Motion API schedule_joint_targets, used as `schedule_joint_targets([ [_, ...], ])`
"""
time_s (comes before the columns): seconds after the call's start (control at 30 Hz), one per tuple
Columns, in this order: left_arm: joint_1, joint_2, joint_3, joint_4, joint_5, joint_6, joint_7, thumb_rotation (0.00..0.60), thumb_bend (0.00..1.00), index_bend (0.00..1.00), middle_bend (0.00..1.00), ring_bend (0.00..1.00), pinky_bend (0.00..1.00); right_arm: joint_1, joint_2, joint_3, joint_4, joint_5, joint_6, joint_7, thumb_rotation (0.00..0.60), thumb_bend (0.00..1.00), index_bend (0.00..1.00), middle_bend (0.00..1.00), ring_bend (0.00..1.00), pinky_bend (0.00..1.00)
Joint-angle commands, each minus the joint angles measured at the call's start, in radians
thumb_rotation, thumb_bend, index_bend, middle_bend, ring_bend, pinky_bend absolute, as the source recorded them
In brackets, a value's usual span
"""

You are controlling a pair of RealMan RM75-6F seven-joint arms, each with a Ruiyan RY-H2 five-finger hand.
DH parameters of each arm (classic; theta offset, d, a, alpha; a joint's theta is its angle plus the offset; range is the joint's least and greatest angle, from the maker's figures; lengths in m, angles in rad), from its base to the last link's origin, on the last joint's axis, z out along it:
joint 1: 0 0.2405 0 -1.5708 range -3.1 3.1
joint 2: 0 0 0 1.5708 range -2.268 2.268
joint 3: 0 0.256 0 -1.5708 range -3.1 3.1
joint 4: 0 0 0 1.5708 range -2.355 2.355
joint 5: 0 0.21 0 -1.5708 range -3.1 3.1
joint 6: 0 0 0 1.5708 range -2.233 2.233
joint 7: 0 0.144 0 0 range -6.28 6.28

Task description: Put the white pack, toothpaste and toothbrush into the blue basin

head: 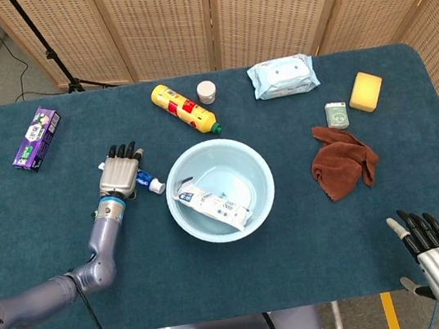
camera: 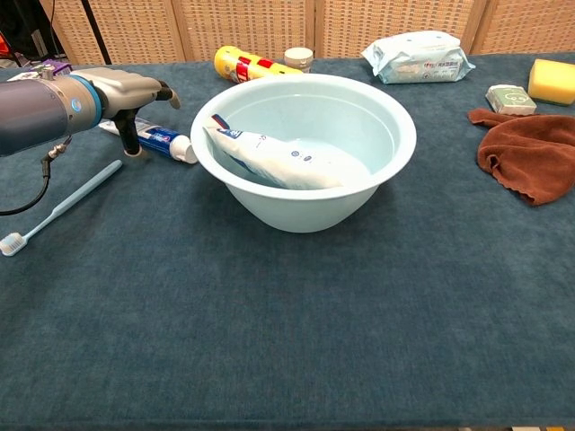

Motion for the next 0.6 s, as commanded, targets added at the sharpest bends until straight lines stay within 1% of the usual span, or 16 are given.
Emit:
schedule_joint_targets([
  [0.03, -0.006, -0.01, 0.001, 0.014, -0.001, -0.008, -0.004, 0.6, 0.27, 0.15, 0.0, 0.0, 0.05, 0.0, -0.001, 0.001, 0.0, 0.0, 0.001, 0.0, 0.6, 0.11, 0.06, 0.0, 0.0, 0.0],
  [0.17, -0.012, -0.024, 0.004, 0.032, 0.001, -0.012, -0.006, 0.6, 0.29, 0.22, 0.0, 0.0, 0.09, 0.001, -0.001, 0.001, 0.001, 0.002, 0.002, 0.0, 0.6, 0.1, 0.06, 0.0, 0.0, 0.0],
  [0.27, -0.013, -0.034, 0.005, 0.043, 0.005, -0.008, -0.009, 0.6, 0.33, 0.29, 0.02, 0.04, 0.15, 0.001, -0.001, 0.001, 0.002, 0.004, 0.001, 0.0, 0.6, 0.11, 0.06, 0.0, 0.0, 0.0],
  [0.33, -0.012, -0.043, 0.006, 0.051, 0.012, 0.0, -0.014, 0.6, 0.36, 0.36, 0.08, 0.1, 0.2, 0.002, -0.002, 0.001, 0.002, 0.002, 0.002, 0.0, 0.6, 0.11, 0.06, 0.0, 0.0, 0.0],
  [0.37, -0.011, -0.046, 0.007, 0.054, 0.015, 0.002, -0.015, 0.6, 0.37, 0.38, 0.1, 0.11, 0.21, 0.002, -0.002, 0.0, 0.003, 0.002, 0.002, 0.0, 0.6, 0.11, 0.06, 0.0, 0.0, 0.0],
  [0.5, -0.006, -0.059, 0.01, 0.069, 0.034, 0.017, -0.023, 0.6, 0.41, 0.52, 0.2, 0.2, 0.28, 0.001, -0.002, 0.0, 0.003, 0.0, 0.006, 0.001, 0.6, 0.1, 0.06, 0.0, 0.0, 0.0],
  [0.6, -0.002, -0.069, 0.009, 0.081, 0.066, 0.048, -0.033, 0.6, 0.43, 0.59, 0.27, 0.26, 0.33, 0.001, -0.002, -0.001, 0.002, -0.002, 0.008, 0.001, 0.6, 0.1, 0.06, 0.0, 0.0, 0.0],
])
